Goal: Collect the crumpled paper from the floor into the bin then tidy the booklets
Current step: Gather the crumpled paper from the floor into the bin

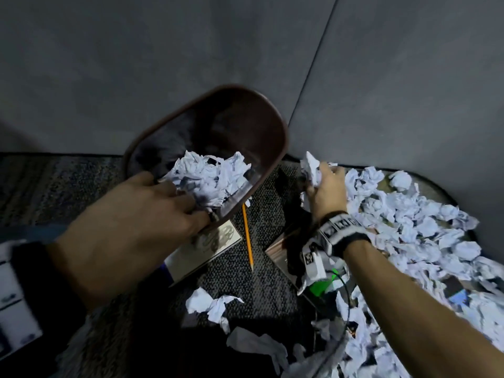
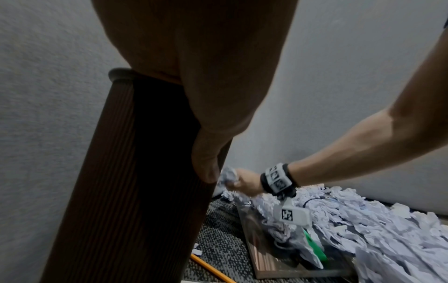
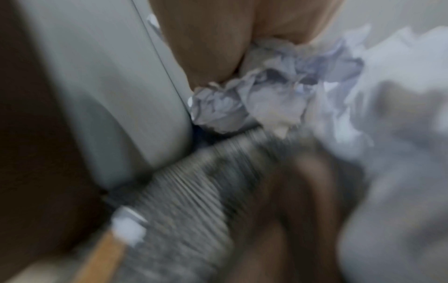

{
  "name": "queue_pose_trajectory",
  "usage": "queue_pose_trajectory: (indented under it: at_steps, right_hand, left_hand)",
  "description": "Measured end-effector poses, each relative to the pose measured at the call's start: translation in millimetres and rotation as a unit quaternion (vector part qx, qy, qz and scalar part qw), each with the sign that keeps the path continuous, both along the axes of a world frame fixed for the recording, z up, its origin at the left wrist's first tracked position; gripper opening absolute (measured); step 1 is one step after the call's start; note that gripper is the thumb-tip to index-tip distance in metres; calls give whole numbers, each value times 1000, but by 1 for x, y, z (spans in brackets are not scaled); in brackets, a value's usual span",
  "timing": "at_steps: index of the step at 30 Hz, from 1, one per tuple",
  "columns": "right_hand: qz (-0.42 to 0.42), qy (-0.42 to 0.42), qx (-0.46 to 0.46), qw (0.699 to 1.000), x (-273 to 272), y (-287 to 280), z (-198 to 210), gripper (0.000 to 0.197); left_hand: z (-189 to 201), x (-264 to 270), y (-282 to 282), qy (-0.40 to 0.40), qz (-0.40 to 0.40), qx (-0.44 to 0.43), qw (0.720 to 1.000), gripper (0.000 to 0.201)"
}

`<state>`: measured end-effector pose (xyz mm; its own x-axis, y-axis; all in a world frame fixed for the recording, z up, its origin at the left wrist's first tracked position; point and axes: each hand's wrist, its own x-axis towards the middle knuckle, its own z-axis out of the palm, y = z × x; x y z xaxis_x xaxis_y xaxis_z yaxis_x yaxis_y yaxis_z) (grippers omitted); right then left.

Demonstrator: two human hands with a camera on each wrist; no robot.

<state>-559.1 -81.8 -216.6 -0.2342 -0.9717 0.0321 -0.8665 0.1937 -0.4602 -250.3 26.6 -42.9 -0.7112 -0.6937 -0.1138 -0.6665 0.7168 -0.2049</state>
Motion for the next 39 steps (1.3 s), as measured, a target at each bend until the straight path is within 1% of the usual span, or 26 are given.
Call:
queue_pose_trajectory:
  at_steps: [2, 4, 6, 7, 8, 9, 10, 13, 16, 18, 19, 21, 24, 25, 27, 29, 30, 31, 32, 33, 34, 35, 36, 37, 38, 39]
  right_hand:
    - [4, -56, -82, 995, 3, 20, 39, 24]
    - [0, -139, -157, 978, 14, 26, 83, 21]
    - [14, -266, -212, 940, 36, 33, 132, 14]
    - [39, -331, -230, 914, 48, 36, 153, 11]
    - [69, -370, -228, 898, 60, 39, 171, 13]
    - [97, -381, -198, 898, 73, 42, 184, 17]
    - [121, -376, -150, 906, 84, 42, 191, 20]
    - [190, -298, -9, 935, 110, 35, 192, 24]
    - [272, -246, 84, 927, 123, 22, 182, 25]
    - [333, -186, 148, 912, 121, 18, 182, 38]
    - [339, -178, 171, 908, 118, 17, 183, 38]
    - [336, -188, 190, 903, 111, 15, 187, 24]
    - [317, -201, 163, 913, 99, 11, 181, 24]
    - [303, -197, 153, 920, 96, 10, 179, 26]
    - [260, -151, 114, 947, 89, 6, 172, 33]
    - [236, -106, 9, 966, 83, 7, 167, 37]
    - [262, -81, -67, 959, 82, 11, 168, 39]
    - [311, -54, -118, 942, 82, 15, 168, 41]
    - [367, -20, -110, 924, 84, 19, 168, 38]
    - [418, 9, -49, 907, 88, 23, 168, 33]
    - [446, 35, 24, 894, 93, 27, 167, 32]
    - [455, 42, 57, 888, 96, 29, 163, 35]
    - [445, 22, 44, 894, 95, 30, 162, 35]
    - [422, -13, -1, 907, 90, 32, 162, 31]
    - [389, -55, -67, 917, 82, 31, 162, 27]
    - [352, -93, -136, 921, 68, 28, 158, 26]
  left_hand:
    - [0, -5, 4, -10, -3, -5, 1000, 40]
    - [0, -9, 4, -27, -2, -11, 1000, 41]
    - [1, -14, 4, -44, -3, -6, 999, 41]
    - [0, -15, 4, -48, -5, 2, 999, 40]
    - [2, -16, 4, -51, -6, 11, 999, 39]
    - [2, -16, 4, -47, -6, 18, 999, 37]
    - [3, -16, 5, -40, -7, 20, 999, 35]
    - [9, -17, 8, -8, -19, 14, 1000, 35]
    - [10, -14, 9, -3, -37, -5, 999, 38]
    - [10, -11, 8, -13, -43, -9, 999, 35]
    - [10, -10, 7, -27, -37, -3, 999, 29]
    - [9, -6, 5, -43, -31, -2, 999, 20]
    - [6, -5, 3, -30, -38, -12, 999, 20]
    - [6, -5, 2, -24, -40, -13, 999, 20]
    - [6, -5, 0, -18, -48, -22, 998, 19]
    - [3, -4, -2, -20, -51, -23, 998, 19]
    - [1, -3, -3, -24, -51, -22, 998, 20]
    - [-1, -2, -3, -30, -46, -18, 998, 21]
    - [-3, -2, -4, -35, -48, -19, 998, 23]
    - [-5, -1, -5, -35, -53, -22, 998, 27]
    - [-6, -1, -6, -33, -59, -30, 997, 30]
    - [-4, -3, -6, -25, -61, -37, 997, 33]
    - [-6, -3, -7, -19, -60, -49, 997, 34]
    - [-8, -3, -8, -14, -54, -57, 997, 33]
    - [-15, 0, -10, -17, -46, -63, 997, 28]
    - [-25, 5, -14, -15, -37, -65, 997, 33]
